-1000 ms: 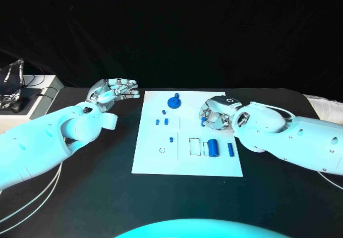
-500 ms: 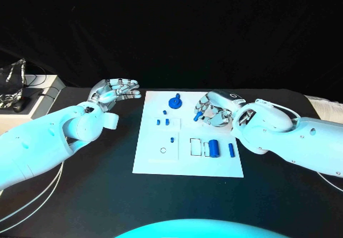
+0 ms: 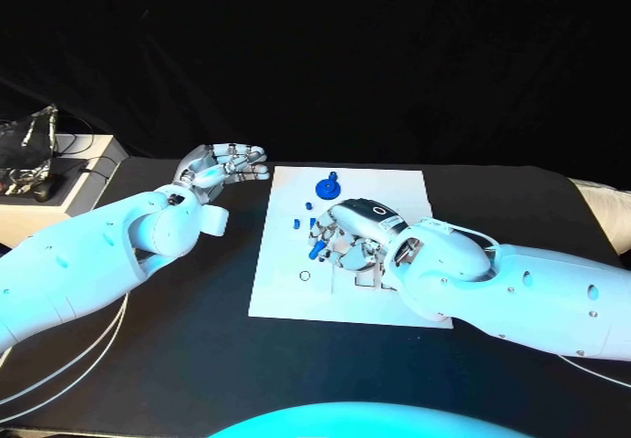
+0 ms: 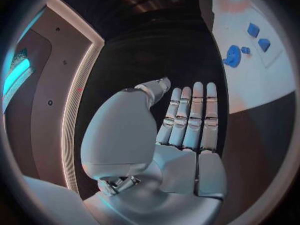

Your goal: Assemble the parts on the task board

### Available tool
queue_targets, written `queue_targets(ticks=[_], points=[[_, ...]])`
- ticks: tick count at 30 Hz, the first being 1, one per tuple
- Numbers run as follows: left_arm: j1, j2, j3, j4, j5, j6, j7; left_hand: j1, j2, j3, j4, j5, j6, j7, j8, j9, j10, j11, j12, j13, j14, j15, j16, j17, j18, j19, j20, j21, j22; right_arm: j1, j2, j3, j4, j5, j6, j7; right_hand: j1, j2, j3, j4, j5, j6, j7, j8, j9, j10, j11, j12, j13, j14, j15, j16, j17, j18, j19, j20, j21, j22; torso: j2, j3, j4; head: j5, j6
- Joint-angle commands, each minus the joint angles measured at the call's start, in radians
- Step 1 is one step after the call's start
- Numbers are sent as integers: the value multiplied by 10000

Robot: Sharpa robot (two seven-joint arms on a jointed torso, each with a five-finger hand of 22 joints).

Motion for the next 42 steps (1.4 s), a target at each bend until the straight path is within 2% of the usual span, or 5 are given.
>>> queue_targets(ticks=[1, 6, 11, 22, 42], points=[[0, 45, 8, 11, 13, 197, 82, 44, 38, -64, -8, 1, 32, 21, -37, -10, -36, 56, -41, 4, 59, 12, -35, 8, 106, 64, 31, -55, -9, -129, 212, -15, -73, -862, -91, 176, 96, 188, 63, 23, 61, 41, 49, 225, 490, 467, -405, -29, 1, 272, -74, 49, -9, -53, 219, -52, -17, 910, 8, -5, 18, 65, -28], [0, 64, 8, 32, 14, 202, 83, 44, 38, -64, -8, 1, 32, 21, -37, -10, -36, 56, -41, 4, 59, 12, -35, 8, 106, 64, 31, -55, -9, -348, 631, -103, -273, -1161, 54, 211, 90, 183, 79, 3, 70, 33, 52, 232, 503, 470, -403, -41, 2, 268, -74, 41, -32, -50, 215, -52, -36, 905, 19, -5, 6, 137, -66], [0, 61, 8, 50, 14, 203, 80, 44, 38, -64, -8, 1, 32, 21, -37, -10, -36, 56, -41, 4, 59, 12, -35, 8, 106, 64, 31, -55, -9, -470, 843, -145, -463, -1449, 246, 133, 87, 179, 88, -9, 72, 28, 54, 236, 511, 470, -401, -49, 1, 264, -73, 34, -51, -47, 212, -52, -53, 899, 29, -1, 5, 174, -114], [1, 33, 8, 61, 14, 196, 69, 47, 41, -69, -9, 2, 35, 19, -37, -12, -33, 55, -44, 5, 61, 13, -55, 15, 105, 65, 33, -67, -17, -556, 938, -198, -681, -1776, 624, 8, 75, 172, 101, -27, 75, 22, 58, 244, 524, 472, -399, -61, 1, 266, -71, 39, -40, -46, 209, -51, -63, 897, 24, 12, 6, 219, -215], [1, 12, 8, 55, 13, 199, 58, 49, 43, -79, -10, 3, 36, 19, -41, -17, -31, 56, -51, 6, 64, 15, -83, 27, 106, 68, 36, -85, -30, -604, 830, -210, -710, -2377, 690, -334, 61, 163, 116, -52, 82, 21, 58, 258, 543, 485, -400, -72, 3, 269, -71, 46, -27, -55, 218, -49, -16, 920, 24, 6, -3, 220, -271]])
